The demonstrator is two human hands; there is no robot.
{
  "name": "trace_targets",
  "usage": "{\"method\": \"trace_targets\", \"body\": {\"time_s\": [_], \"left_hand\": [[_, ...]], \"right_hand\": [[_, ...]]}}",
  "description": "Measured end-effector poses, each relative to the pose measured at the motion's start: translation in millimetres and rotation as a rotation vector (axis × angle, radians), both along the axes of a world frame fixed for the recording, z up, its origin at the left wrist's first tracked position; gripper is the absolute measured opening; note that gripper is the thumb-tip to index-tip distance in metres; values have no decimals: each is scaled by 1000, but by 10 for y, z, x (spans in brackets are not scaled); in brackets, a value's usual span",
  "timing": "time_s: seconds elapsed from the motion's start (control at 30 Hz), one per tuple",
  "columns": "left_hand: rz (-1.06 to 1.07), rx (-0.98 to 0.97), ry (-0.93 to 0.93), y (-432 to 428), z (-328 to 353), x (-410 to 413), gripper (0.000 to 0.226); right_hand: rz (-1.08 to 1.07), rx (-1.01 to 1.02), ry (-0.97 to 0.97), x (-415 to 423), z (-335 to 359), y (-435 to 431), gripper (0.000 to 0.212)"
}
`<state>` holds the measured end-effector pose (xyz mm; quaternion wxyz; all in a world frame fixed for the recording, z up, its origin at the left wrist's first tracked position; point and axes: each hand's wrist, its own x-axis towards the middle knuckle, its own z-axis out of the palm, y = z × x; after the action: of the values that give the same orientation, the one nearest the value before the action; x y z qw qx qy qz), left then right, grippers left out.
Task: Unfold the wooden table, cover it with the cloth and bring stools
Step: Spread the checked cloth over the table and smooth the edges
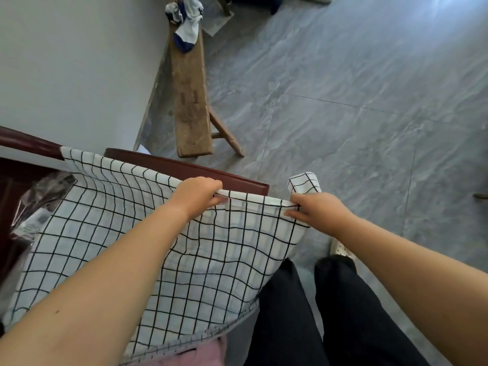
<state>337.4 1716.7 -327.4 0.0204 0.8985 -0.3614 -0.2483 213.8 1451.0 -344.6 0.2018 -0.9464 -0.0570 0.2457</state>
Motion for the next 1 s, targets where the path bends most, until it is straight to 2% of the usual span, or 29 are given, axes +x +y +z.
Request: {"method": "trace_targets", "body": {"time_s": [0.13, 0.23, 0.47, 0.6, 0.77, 1.0], "left_hand": [[-28, -158, -58, -51, 317, -148, 37], [-66, -216, -113, -188, 594, -230, 35], [-122, -347, -225, -835, 1308, -683, 40], [-179, -371, -226, -1386, 1668, -1105, 32], [-269, -421, -257, -2268, 2098, -1714, 38], [-421, -514, -234, -3538, 2652, -2677, 30]], "right_hand": [[17, -15, -192, -135, 283, -193, 33], [-7, 18, -297, -268, 493, -412, 33], [-76, -87, -584, -825, 1160, -1048, 34], [-106, -190, -685, -1413, 1567, -1525, 35], [-223, -279, -752, -2376, 2052, -2183, 35], [-392, -440, -820, -3780, 2706, -3027, 34]]}}
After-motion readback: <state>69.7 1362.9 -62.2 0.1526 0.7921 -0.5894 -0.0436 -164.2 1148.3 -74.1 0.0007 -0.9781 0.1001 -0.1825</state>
